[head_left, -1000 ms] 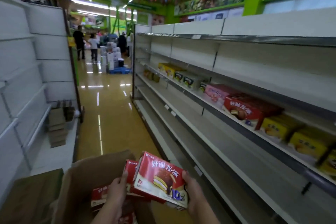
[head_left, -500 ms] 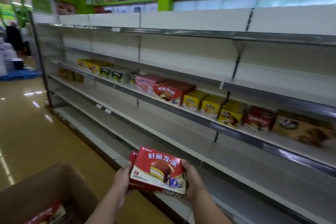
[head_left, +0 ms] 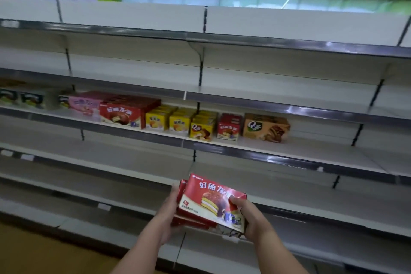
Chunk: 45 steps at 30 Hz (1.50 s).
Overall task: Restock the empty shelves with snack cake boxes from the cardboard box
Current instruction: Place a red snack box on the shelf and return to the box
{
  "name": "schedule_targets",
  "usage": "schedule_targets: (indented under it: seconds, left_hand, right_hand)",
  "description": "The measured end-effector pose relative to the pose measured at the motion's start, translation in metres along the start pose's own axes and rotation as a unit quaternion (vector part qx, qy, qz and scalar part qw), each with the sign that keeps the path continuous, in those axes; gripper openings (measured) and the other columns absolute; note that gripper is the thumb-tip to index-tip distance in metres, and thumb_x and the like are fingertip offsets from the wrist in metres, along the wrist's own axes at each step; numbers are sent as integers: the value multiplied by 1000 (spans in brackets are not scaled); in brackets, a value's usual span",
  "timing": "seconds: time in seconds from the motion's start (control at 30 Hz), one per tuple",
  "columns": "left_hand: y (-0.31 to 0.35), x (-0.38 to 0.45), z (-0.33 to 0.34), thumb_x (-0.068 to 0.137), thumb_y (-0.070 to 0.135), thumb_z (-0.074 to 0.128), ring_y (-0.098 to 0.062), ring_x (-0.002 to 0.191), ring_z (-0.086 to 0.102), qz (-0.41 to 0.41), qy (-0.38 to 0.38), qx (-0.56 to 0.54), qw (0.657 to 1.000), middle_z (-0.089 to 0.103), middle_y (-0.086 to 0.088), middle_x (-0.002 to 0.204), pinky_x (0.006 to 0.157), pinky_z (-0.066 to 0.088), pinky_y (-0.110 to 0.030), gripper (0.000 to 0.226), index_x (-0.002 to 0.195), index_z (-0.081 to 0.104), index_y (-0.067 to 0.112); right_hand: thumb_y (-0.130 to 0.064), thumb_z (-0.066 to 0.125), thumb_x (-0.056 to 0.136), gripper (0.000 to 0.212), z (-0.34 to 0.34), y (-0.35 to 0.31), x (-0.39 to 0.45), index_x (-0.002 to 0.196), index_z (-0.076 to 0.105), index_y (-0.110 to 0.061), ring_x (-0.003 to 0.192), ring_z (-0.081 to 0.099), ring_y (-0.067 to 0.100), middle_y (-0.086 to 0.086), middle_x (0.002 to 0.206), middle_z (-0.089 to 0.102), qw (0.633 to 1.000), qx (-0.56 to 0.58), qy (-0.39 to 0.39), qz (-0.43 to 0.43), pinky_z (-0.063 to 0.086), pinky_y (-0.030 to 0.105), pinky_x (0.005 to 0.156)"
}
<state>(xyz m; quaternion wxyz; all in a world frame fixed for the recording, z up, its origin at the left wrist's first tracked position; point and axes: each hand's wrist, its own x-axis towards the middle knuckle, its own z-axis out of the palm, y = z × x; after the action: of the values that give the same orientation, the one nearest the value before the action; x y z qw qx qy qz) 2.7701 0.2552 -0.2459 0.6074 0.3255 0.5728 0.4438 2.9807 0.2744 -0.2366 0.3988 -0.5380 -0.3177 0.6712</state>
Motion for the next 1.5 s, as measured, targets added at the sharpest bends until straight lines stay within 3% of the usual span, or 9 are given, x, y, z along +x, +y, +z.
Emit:
schedule_targets:
  seconds: [0.23, 0.3, 0.37, 0.5, 0.73, 0.9, 1.03, 1.23, 1.5]
  left_hand:
    - [12, 28, 105, 43, 72, 78, -25, 104, 64, 9, -94, 115, 989, 72, -5, 105, 88, 49, -38, 94, 116, 61, 16]
    - [10, 38, 141, 50, 63, 83, -25, 102, 65, 34, -95, 117, 988, 72, -2, 106, 89, 52, -42, 86, 119, 58, 20]
    - [5, 50, 177, 66, 50, 81, -25, 99, 66, 52, -88, 120, 987, 72, -2, 105, 91, 51, -45, 68, 121, 55, 20]
    - [-4, 74, 239, 70, 49, 78, -25, 94, 66, 56, -58, 122, 989, 70, -7, 103, 82, 53, -38, 65, 119, 55, 11]
    - [2, 90, 343, 76, 41, 76, -26, 107, 60, 113, -61, 118, 985, 63, -5, 117, 99, 47, -44, 60, 122, 46, 17]
    - [11, 104, 390, 81, 38, 72, -25, 110, 58, 149, -64, 146, 976, 63, -5, 121, 97, 46, -41, 49, 123, 52, 22]
    - [24, 120, 417, 81, 30, 74, -22, 108, 57, 149, -81, 182, 969, 62, -5, 123, 90, 44, -34, 53, 128, 51, 17]
    - [54, 160, 449, 76, -3, 73, -26, 120, 52, 144, -99, 223, 959, 53, -9, 128, 97, 43, -37, 78, 138, 29, 12]
    - [76, 237, 483, 83, 4, 70, -26, 118, 54, 179, -65, 261, 946, 56, -10, 128, 97, 44, -38, 59, 133, 41, 11]
  right_hand:
    - [-15, 60, 93, 14, -89, -34, -6, 100, 57, -3, 52, 67, 20, 17, 83, 69, 994, -44, 74, -74, 51, 24, 43]
    - [-21, 57, 96, 15, -115, -46, -6, 101, 59, -7, 51, 66, 15, 11, 79, 69, 989, -87, 87, -86, 50, 23, 46]
    - [-27, 53, 97, 24, -144, -58, -4, 103, 60, -5, 58, 66, 16, 9, 80, 69, 987, -115, 88, -74, 52, 27, 54]
    - [-17, 55, 92, 18, -202, -79, 3, 101, 56, -1, 83, 59, 19, 11, 94, 64, 977, -176, 101, -71, 48, 31, 76]
    - [0, 61, 86, 34, -286, -116, 1, 117, 51, -11, 103, 59, 30, 11, 108, 63, 976, -117, 138, -120, 48, 43, 92]
    - [-1, 61, 88, 25, -318, -142, 7, 107, 52, -15, 99, 55, 22, 5, 102, 60, 967, -130, 151, -156, 42, 37, 90]
    - [11, 59, 83, 40, -341, -157, 34, 117, 48, -5, 104, 53, 21, 10, 111, 59, 956, -143, 203, -156, 41, 34, 85]
    - [-3, 69, 82, 54, -369, -191, 78, 127, 41, -8, 113, 53, 25, 7, 117, 55, 942, -138, 251, -177, 44, 43, 97]
    - [-22, 76, 79, 59, -393, -230, 152, 131, 46, -19, 112, 59, 26, 5, 121, 62, 887, -280, 321, -175, 49, 45, 95]
